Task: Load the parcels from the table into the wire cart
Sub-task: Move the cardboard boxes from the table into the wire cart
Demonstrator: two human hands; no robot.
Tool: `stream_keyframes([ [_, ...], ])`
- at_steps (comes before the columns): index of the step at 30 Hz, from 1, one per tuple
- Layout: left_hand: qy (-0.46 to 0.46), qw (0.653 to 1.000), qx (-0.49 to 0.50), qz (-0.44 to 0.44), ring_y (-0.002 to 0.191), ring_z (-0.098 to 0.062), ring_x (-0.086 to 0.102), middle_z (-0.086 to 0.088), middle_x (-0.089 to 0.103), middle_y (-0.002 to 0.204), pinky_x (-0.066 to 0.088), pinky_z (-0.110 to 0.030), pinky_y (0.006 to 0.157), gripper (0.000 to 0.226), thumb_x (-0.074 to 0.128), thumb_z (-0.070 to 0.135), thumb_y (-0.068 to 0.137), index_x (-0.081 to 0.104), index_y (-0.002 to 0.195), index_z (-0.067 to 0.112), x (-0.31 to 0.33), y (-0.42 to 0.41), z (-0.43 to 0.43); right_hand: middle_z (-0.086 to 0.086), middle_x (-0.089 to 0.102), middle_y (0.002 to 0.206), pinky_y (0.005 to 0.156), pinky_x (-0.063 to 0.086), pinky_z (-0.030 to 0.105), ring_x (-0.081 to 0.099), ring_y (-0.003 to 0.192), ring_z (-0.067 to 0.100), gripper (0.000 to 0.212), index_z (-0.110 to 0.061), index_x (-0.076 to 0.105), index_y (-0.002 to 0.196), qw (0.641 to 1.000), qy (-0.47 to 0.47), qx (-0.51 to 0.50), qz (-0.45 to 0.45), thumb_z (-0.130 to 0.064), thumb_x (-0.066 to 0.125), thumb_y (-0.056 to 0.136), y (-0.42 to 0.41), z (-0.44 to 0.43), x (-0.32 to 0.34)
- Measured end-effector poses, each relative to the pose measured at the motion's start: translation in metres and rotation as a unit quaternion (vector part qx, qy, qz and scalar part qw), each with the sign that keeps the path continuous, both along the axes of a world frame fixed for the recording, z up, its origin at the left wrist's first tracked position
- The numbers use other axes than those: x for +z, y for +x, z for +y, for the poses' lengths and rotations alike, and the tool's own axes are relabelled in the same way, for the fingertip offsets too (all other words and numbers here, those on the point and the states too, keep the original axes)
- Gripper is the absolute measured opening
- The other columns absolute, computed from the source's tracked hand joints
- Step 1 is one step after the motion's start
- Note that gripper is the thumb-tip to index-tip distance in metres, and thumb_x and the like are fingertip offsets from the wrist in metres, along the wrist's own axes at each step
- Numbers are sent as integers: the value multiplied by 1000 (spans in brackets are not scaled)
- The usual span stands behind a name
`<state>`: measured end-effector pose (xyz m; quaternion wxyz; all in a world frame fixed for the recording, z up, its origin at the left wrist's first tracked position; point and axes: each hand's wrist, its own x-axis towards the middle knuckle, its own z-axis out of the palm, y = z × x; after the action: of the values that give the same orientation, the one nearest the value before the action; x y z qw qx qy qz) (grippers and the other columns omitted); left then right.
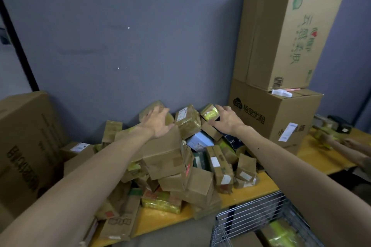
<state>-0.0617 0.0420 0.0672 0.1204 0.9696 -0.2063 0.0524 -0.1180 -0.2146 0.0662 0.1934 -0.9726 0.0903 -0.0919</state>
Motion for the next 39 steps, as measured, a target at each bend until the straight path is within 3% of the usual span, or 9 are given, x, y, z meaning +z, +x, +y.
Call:
stream_keyframes([
  [5, -6, 1000, 4, 22, 147, -36, 21, -13, 18, 160, 24, -49, 118, 68, 54, 50, 95, 27, 153, 26, -17, 20, -11, 16, 23, 157, 112, 32, 54, 29, 141, 38, 79, -18, 19, 155, 999, -38, -15, 30, -57, 50, 94, 22, -7, -20],
  [12, 2, 999, 16, 37, 141, -36, 31, -15, 29, 152, 28, -49, 114, 61, 55, 47, 96, 35, 148, 22, -32, 56, -63, 19, 25, 155, 110, 31, 53, 29, 139, 39, 73, -16, 24, 152, 997, -47, -26, 46, -52, 52, 95, 72, -47, -55],
  [17, -10, 998, 8, 64, 146, -32, 24, -11, 20, 160, 24, -50, 118, 66, 56, 43, 97, 28, 152, 21, -50, 76, -121, 18, 22, 157, 112, 28, 53, 22, 143, 38, 77, -14, 20, 154, 996, -52, -20, 66, -50, 53, 94, 103, -80, -86],
  [22, -22, 995, 22, 91, 149, -32, 19, -12, 15, 161, 21, -49, 120, 69, 57, 41, 97, 23, 155, 24, -82, 99, -158, 17, 26, 153, 111, 31, 52, 26, 141, 37, 74, -15, 24, 153, 994, -43, 6, 104, -47, 57, 94, 126, -99, -124],
  [32, 1, 991, 31, 127, 141, -32, 29, -8, 23, 157, 33, -46, 113, 54, 52, 37, 97, 38, 147, 20, -174, 124, -193, 15, 22, 156, 112, 28, 56, 23, 142, 37, 78, -19, 20, 153, 982, -40, 7, 186, -60, 46, 93, 148, -104, -230],
  [36, 7, 988, 22, 151, 143, -31, 30, -6, 22, 158, 29, -44, 115, 51, 53, 35, 97, 43, 145, 21, -212, 131, -195, 15, 8, 161, 112, 26, 58, 16, 145, 38, 83, -16, 12, 156, 972, -51, 11, 228, -64, 40, 94, 149, -101, -268],
  [39, 22, 987, 16, 159, 144, -29, 27, -3, 20, 159, 24, -45, 118, 53, 52, 36, 98, 40, 148, 21, -229, 134, -197, 14, 12, 159, 110, 31, 58, 19, 143, 38, 80, -18, 18, 153, 970, -54, 8, 235, -64, 43, 93, 148, -104, -290],
])
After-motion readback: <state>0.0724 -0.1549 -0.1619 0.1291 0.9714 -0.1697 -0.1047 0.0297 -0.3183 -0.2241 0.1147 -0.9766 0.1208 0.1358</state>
